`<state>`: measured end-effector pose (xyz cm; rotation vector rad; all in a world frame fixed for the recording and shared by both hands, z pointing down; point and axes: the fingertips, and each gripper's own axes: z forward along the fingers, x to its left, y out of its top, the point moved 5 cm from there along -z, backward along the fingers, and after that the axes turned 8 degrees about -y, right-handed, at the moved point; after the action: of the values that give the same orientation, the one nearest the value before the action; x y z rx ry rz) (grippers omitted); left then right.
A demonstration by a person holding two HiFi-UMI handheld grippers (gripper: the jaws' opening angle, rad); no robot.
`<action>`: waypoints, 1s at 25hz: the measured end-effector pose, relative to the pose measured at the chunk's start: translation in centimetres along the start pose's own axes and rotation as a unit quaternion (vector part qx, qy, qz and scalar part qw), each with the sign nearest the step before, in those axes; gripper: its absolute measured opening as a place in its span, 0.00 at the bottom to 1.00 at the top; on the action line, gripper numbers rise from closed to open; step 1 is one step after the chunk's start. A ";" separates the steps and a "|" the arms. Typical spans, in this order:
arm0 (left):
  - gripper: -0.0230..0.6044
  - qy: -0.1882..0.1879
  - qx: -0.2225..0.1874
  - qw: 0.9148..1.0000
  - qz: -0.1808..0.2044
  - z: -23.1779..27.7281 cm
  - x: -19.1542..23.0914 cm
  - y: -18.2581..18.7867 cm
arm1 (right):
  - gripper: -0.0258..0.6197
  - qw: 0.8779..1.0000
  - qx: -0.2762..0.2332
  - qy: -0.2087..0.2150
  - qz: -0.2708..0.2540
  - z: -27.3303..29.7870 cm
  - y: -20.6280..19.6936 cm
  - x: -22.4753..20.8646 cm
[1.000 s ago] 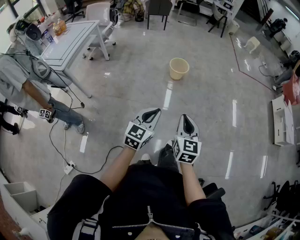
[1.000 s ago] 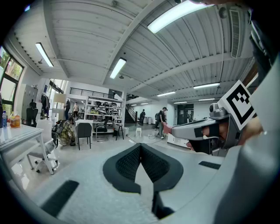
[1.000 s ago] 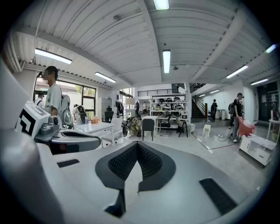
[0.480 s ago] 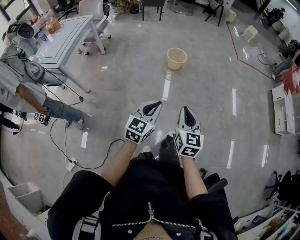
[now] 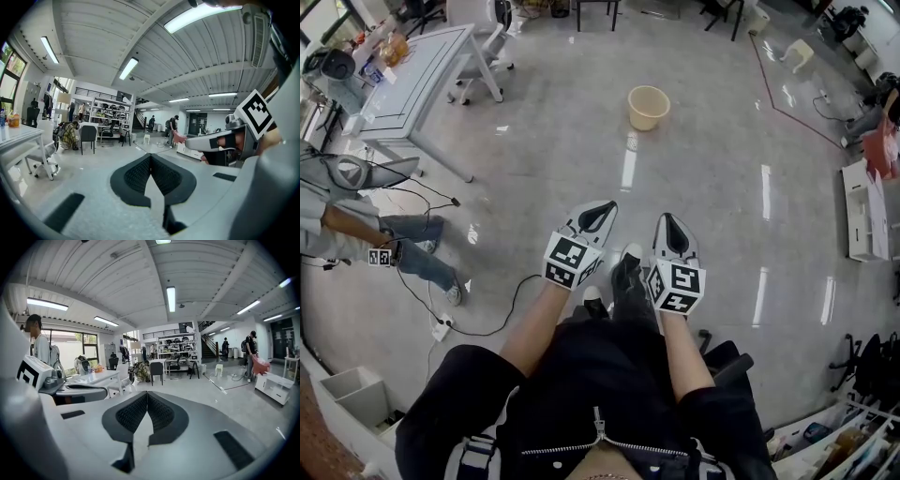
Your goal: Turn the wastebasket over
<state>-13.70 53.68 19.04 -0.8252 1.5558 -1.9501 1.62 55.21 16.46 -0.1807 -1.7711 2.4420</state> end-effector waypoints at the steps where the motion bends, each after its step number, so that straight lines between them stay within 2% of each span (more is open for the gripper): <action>1: 0.05 0.001 0.001 1.000 0.000 0.3 -0.2 0.0 | 0.06 1.000 0.002 0.001 0.003 0.2 0.0 -0.4; 5: 0.05 0.013 0.004 1.000 -0.004 2.2 -1.1 -0.4 | 0.06 1.000 0.006 0.010 0.008 0.9 -0.4 -2.9; 10: 0.05 0.010 0.016 1.000 -0.008 2.8 3.9 -0.3 | 0.06 1.000 0.012 0.010 0.014 5.7 0.6 -0.6; 13: 0.05 0.009 0.023 1.000 -0.008 4.3 5.2 0.1 | 0.06 1.000 0.010 0.013 0.015 7.7 1.5 -1.1; 25: 0.05 0.017 0.034 0.999 -0.004 14.9 9.9 3.3 | 0.06 0.999 0.010 0.032 0.020 17.3 5.2 -6.9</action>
<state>-9.63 35.94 19.64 -0.7764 1.4978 -2.0213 5.36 36.25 17.08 -0.2914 -1.7323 2.4528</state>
